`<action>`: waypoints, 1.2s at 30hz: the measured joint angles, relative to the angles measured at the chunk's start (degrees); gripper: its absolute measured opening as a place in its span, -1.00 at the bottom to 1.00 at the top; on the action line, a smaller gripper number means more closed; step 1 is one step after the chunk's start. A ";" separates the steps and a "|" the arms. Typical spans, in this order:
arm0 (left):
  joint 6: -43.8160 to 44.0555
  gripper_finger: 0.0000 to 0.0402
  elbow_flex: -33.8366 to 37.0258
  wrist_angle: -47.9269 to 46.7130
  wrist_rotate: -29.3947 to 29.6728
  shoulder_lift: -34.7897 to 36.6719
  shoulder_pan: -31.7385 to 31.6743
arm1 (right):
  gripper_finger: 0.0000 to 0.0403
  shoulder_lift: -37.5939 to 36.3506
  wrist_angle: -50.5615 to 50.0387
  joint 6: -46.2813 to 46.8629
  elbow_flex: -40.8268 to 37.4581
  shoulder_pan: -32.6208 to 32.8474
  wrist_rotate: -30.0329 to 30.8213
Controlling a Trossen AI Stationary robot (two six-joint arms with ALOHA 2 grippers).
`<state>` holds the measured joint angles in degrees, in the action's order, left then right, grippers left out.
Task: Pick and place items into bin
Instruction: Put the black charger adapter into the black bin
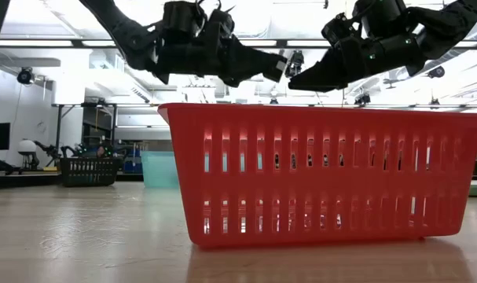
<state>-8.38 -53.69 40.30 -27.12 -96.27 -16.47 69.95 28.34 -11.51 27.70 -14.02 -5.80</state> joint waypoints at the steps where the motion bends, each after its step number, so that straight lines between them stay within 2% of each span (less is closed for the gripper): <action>1: 0.03 -0.39 -0.02 -0.74 -0.01 0.52 0.02 | 0.30 0.00 -0.31 0.10 0.00 0.00 0.00; 10: 0.53 -0.39 0.11 -12.91 1.29 5.14 0.02 | 0.30 -0.02 -5.17 -0.69 -0.02 0.00 0.00; 13: 0.56 -0.39 0.11 -16.98 6.16 7.09 0.13 | 0.30 -0.02 -7.29 -0.12 -0.05 -0.02 1.82; 19: 2.96 -0.39 -0.27 -28.91 15.23 12.13 0.13 | 0.30 0.31 -10.43 0.63 -0.58 -0.20 17.06; 22: 5.51 -0.39 -0.28 -34.08 19.12 14.71 0.09 | 0.30 0.28 -10.36 1.13 -0.59 -0.39 21.92; 26: 8.09 -0.39 -0.28 -40.28 23.79 17.55 0.11 | 0.29 0.56 -9.98 1.25 -0.57 -0.63 22.45; 32: 14.37 -0.39 -0.33 -48.72 35.14 20.98 0.07 | 0.26 1.52 -9.52 0.22 -0.50 -0.68 22.44; 36: 19.55 -0.39 -0.33 -55.10 38.85 22.68 0.04 | 0.26 2.51 -8.62 -1.42 -0.26 -0.68 22.40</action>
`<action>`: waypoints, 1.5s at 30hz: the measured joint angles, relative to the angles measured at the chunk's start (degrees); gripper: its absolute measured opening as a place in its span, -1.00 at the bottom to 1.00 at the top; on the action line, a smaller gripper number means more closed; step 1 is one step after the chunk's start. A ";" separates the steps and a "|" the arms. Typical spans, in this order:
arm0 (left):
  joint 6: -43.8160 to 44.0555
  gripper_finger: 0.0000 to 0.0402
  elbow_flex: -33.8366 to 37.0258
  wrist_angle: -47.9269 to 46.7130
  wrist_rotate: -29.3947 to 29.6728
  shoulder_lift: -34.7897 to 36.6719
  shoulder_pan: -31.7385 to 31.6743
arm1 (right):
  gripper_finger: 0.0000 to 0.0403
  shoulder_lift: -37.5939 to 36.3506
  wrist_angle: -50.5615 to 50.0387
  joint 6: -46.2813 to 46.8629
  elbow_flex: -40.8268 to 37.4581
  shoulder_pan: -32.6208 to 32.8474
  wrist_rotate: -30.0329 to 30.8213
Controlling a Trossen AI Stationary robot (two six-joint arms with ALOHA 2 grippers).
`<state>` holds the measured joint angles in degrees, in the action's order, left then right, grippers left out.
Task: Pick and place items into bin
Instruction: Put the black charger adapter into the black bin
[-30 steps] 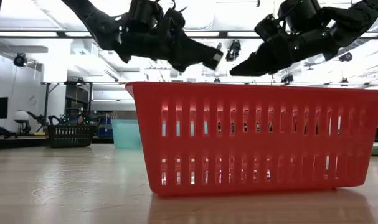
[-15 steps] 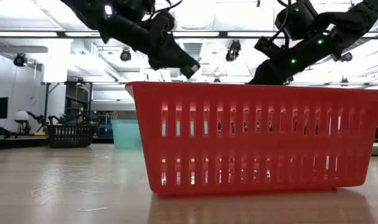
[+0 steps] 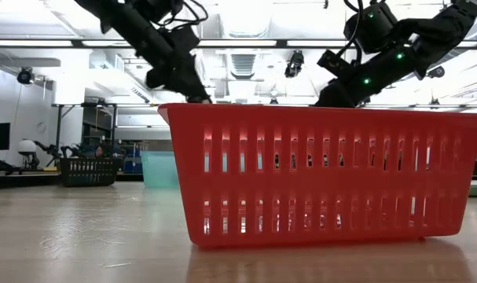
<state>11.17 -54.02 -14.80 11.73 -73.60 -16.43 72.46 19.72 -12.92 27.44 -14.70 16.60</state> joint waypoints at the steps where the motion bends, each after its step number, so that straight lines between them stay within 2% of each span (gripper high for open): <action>1: 1.45 -0.39 0.00 -1.56 1.13 0.35 0.00 | 0.26 0.23 0.50 -0.47 0.04 0.00 0.00; 6: 8.00 -0.39 0.00 -8.34 6.10 1.37 -0.28 | 0.27 0.79 2.17 -1.21 0.11 0.00 -0.07; 15: 15.99 -0.39 -0.07 -21.39 11.26 1.55 -2.18 | 0.24 0.79 2.30 -1.23 0.13 0.00 -0.13; 23: 30.16 -0.39 -0.04 -30.91 14.39 1.55 -4.58 | 0.23 0.79 2.46 -1.23 0.13 0.00 -0.15; 30: 32.04 -0.39 0.04 -38.21 14.38 1.55 -4.63 | 0.21 0.81 2.52 -1.25 0.13 0.00 -0.16; 36: 35.98 -0.39 0.35 -44.33 17.73 1.55 -4.63 | 0.21 0.81 2.52 -1.24 0.13 0.00 -0.17; 45: 36.61 -0.39 4.22 -44.24 18.74 1.55 -4.63 | 0.21 0.83 2.71 -1.24 0.13 0.00 -0.19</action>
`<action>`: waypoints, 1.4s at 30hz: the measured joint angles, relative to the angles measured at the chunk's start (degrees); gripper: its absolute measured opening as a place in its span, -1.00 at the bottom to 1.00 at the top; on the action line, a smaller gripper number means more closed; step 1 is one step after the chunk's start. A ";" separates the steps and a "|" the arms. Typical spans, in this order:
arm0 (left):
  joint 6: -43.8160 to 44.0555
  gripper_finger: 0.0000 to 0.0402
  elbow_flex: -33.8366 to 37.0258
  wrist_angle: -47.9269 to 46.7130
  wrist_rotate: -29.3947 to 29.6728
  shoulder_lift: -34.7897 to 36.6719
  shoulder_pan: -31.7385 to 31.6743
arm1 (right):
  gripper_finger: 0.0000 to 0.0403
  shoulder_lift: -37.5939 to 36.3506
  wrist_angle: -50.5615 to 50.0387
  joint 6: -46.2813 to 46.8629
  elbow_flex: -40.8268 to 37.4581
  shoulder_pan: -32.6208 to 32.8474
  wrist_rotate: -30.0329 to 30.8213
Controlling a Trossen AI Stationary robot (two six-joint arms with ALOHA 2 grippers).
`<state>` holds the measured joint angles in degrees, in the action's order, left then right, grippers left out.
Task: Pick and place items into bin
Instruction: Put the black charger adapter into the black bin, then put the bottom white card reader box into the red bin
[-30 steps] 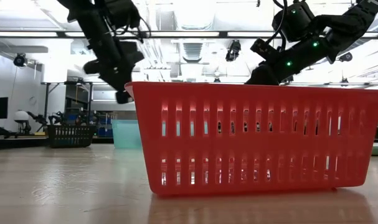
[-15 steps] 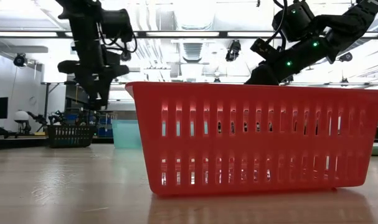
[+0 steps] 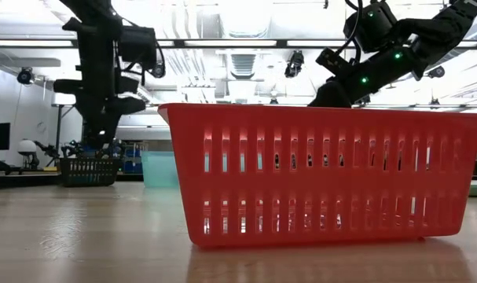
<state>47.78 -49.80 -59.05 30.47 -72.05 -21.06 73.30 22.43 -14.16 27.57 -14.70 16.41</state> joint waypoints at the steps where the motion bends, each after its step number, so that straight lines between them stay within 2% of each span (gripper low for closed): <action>1: 0.01 -0.39 0.57 -0.02 -0.01 0.00 0.00 | 0.21 0.00 0.16 0.01 0.00 0.00 -0.01; 14: 1.41 -0.39 3.24 1.62 0.01 0.00 0.00 | 0.21 0.00 0.49 0.18 0.00 0.02 -0.01; 22: 1.37 -0.01 4.02 1.60 0.03 0.00 0.00 | 0.21 0.00 0.52 0.01 0.00 0.02 -0.01; 31: 0.90 0.05 3.76 2.36 0.57 -0.02 0.00 | 0.21 0.00 0.55 0.03 0.00 0.02 -0.01; 35: -4.90 0.05 3.90 6.95 1.42 -0.02 0.09 | 0.21 0.00 0.57 0.03 0.00 0.02 -0.01; 42: -18.88 0.06 3.61 22.83 -0.16 -0.02 0.17 | 0.21 0.00 0.60 0.16 0.00 0.02 -0.01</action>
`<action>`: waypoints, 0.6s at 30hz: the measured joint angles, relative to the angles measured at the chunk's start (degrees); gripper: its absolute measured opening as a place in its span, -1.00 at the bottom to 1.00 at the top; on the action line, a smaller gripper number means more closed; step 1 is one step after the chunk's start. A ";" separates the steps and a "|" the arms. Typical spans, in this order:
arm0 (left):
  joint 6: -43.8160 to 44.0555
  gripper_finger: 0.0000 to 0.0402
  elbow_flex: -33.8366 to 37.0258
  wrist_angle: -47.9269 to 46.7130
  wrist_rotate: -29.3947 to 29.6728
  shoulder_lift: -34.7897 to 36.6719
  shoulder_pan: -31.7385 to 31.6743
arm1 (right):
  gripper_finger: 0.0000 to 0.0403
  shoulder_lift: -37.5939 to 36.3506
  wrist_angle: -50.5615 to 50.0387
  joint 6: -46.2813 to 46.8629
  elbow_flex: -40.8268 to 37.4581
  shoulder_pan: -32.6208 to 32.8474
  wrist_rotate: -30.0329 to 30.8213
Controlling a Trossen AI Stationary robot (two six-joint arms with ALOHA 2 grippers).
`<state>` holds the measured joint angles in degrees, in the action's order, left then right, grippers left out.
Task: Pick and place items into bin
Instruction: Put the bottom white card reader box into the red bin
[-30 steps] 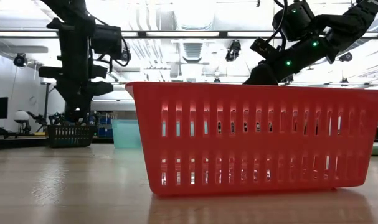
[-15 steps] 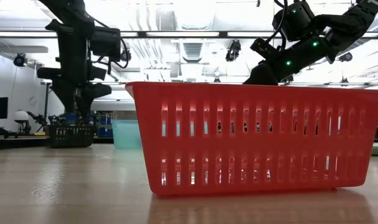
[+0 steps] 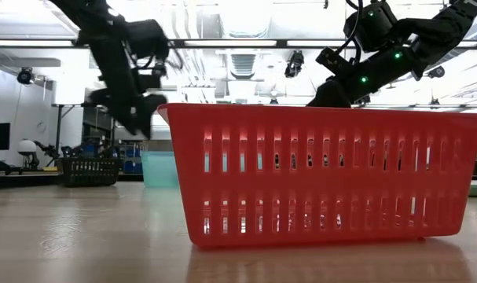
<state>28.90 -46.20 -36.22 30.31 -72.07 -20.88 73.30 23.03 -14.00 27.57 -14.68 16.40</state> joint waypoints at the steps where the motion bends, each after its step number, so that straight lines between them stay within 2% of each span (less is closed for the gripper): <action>1: -3.21 0.06 -0.11 2.76 -0.77 0.00 0.00 | 0.21 0.00 -0.02 0.00 0.00 0.00 0.00; 4: -12.55 0.06 -0.10 13.43 -5.54 0.00 0.00 | 0.21 0.00 0.00 -0.13 0.00 0.00 0.00; 6: -18.23 0.06 0.33 21.67 -11.45 0.00 0.00 | 0.21 0.00 -0.02 -0.13 0.00 0.00 0.00; 11: -30.89 0.06 3.17 43.70 -33.96 -1.20 0.15 | 0.21 0.00 -0.02 0.02 0.00 0.00 0.00; 13: -33.55 0.06 4.59 52.31 -40.45 -1.97 0.38 | 0.21 0.00 -0.02 0.04 0.00 0.00 0.07; 15: -35.41 0.06 5.82 58.31 -43.63 -2.62 0.46 | 0.21 0.00 -0.04 0.06 0.00 0.00 0.07; 18: -35.43 0.06 6.56 63.21 -43.63 -3.86 0.46 | 0.21 0.00 -0.11 0.07 0.00 0.01 0.07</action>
<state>-6.53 -39.64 26.99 -13.32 -75.94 -20.43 73.30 22.92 -13.93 27.57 -14.67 16.47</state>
